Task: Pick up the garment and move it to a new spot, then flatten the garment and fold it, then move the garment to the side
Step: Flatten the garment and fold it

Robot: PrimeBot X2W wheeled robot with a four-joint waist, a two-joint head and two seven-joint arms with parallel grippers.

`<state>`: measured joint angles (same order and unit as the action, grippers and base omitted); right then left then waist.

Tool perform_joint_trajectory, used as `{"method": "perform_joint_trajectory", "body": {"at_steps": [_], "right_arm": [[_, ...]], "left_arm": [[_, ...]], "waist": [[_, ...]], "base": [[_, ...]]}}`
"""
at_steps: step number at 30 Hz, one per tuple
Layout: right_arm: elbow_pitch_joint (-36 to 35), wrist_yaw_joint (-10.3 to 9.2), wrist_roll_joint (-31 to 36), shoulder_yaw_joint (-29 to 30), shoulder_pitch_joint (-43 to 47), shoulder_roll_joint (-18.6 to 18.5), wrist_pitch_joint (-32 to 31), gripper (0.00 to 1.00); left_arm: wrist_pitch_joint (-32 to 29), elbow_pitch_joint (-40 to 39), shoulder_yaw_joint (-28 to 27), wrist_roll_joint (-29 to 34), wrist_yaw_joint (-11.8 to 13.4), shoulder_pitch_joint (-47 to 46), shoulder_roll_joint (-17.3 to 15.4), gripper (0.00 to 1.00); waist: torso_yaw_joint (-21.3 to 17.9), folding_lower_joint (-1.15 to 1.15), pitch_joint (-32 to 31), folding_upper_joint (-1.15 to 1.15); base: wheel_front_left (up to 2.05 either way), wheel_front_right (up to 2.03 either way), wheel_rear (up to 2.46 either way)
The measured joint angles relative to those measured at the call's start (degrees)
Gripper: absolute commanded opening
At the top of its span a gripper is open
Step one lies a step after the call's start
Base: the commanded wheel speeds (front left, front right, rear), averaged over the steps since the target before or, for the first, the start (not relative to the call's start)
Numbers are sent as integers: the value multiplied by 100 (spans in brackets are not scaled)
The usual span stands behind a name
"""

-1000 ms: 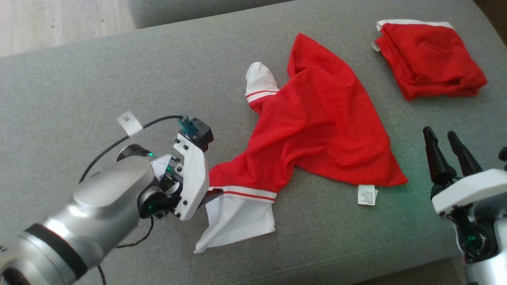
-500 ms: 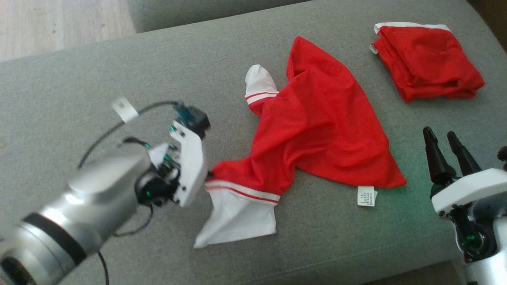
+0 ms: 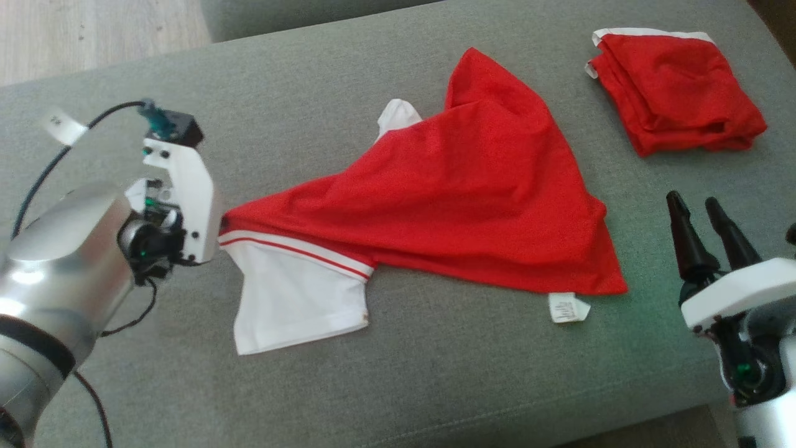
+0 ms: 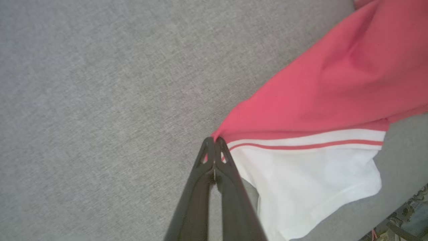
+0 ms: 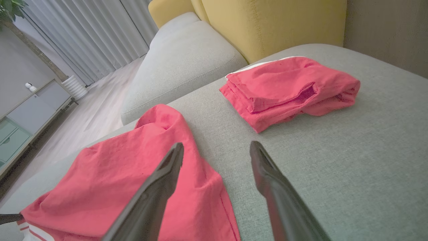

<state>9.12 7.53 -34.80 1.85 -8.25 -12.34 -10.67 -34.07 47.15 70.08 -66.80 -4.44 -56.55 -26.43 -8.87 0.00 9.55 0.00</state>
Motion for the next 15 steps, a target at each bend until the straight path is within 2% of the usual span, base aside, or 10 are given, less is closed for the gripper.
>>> {"method": "perform_joint_trajectory", "body": {"at_steps": [6,7,8,9,12,15], "right_arm": [[-10,0,0,3,-64,-91,19,100],[-10,0,0,3,-64,-91,36,100],[-12,0,0,-2,-64,-91,47,100],[-21,0,0,-13,-63,-91,71,100],[-115,0,1,-38,-61,-91,246,100],[-253,0,9,-54,-54,-103,543,100]], "left_arm": [[334,335,-16,18,-1,18,-13,0],[423,366,-36,16,-2,26,-5,18],[503,399,-58,13,-4,44,8,87],[580,426,-87,-5,-8,85,29,100],[901,421,-32,115,-13,188,51,100],[1688,222,-77,402,2,200,8,100]], "waist": [[-4,0,-54,0],[11,0,-71,0],[27,0,-94,0],[47,0,-121,0],[114,0,-210,0],[179,0,-328,0]], "base": [[0,0,0],[0,0,0],[0,0,0],[0,0,0],[0,0,0],[0,0,0]]}}
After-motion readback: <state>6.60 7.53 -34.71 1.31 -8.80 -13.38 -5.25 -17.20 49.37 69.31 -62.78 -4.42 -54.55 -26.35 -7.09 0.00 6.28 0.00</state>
